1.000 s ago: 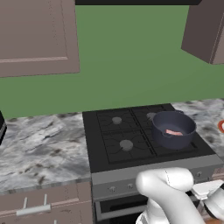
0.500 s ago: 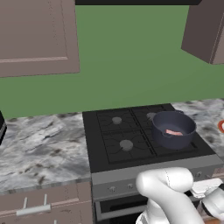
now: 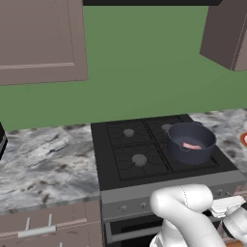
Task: Retrieve the frozen meat and place it in the pot on a burner. Then turn the burner on.
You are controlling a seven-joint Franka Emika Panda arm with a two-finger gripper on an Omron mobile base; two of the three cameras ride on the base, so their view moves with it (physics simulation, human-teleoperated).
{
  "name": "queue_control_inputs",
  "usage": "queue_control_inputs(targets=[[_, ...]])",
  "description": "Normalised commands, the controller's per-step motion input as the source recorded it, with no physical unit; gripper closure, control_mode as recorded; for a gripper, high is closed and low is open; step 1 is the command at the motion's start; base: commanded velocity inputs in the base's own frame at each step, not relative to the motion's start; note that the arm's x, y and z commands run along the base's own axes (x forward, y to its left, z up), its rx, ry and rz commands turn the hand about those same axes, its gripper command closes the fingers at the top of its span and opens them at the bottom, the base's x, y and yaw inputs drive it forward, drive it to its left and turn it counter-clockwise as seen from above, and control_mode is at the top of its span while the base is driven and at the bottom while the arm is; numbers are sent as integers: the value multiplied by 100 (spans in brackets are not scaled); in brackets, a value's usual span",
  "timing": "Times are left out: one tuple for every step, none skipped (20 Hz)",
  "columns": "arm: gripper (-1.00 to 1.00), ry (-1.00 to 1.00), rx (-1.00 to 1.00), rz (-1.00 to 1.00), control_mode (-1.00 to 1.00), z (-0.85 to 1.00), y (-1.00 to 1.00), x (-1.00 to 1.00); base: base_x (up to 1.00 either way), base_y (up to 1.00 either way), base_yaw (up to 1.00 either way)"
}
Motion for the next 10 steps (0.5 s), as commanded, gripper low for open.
queue_control_inputs(targets=[[-100,0,0,0,-100,0,0,16,0,0,0],[-100,0,0,0,-100,0,0,13,0,0,0],[-100,0,0,0,-100,0,0,14,0,0,0],[-100,1,0,0,-100,0,0,19,0,0,0],[-100,5,0,0,-100,0,0,27,0,0,0],[-100,1,0,0,-100,0,0,19,0,0,0],[-100,0,0,0,-100,4,0,11,0,0,0],[-100,0,0,0,-100,9,0,0,0,0,0],[-100,0,0,0,-100,11,8,0,0,0,0],[-100,0,0,0,-100,14,12,0,0,0,0]])
